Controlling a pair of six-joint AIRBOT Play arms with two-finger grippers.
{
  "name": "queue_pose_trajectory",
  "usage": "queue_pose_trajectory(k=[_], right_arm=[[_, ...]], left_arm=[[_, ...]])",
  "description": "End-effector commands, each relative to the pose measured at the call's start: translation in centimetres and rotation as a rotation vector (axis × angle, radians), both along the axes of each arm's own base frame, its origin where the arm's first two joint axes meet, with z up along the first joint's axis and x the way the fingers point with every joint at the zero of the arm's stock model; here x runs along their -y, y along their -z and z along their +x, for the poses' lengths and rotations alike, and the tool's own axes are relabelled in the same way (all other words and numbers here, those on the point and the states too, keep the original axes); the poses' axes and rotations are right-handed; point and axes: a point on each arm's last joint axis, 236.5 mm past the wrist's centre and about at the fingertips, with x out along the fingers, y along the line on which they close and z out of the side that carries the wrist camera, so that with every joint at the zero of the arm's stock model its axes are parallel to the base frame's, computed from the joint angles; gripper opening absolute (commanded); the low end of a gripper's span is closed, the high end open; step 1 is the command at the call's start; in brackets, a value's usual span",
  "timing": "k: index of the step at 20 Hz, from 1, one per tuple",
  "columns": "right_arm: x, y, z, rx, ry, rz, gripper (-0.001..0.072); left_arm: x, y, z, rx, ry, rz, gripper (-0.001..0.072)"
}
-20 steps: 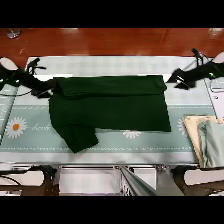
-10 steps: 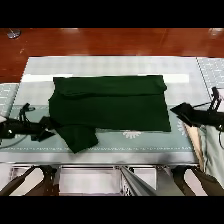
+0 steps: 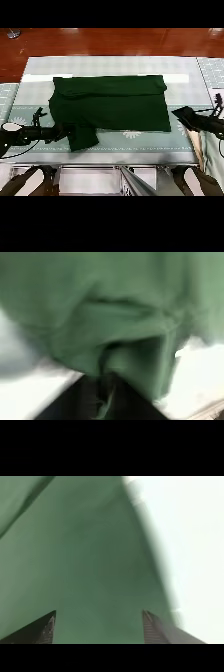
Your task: Fold the shirts.
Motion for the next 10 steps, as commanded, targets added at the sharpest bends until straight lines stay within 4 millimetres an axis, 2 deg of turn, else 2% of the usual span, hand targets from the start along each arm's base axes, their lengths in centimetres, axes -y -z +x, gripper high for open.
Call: queue_pose_trajectory(k=[1,4,6,10], right_arm=[[3.8,2.5,-4.2,-0.207,0.067,-0.079,0.0620],[0.7,4.6,-7.0,-0.319,-0.002,0.020,0.0619],[-1.0,5.6,-7.5,-0.357,-0.067,0.036,0.0620],[-3.1,6.8,-4.7,-0.318,-0.071,0.076,0.0619]], left_arm=[[1.8,-2.9,0.4,0.074,0.123,-0.068,0.0032],[1.0,-5.6,2.3,0.143,0.141,-0.072,0.0032],[0.7,-6.6,3.1,0.173,0.143,-0.064,0.0031],[0.7,-6.7,3.3,0.177,0.143,-0.062,0.0032]])
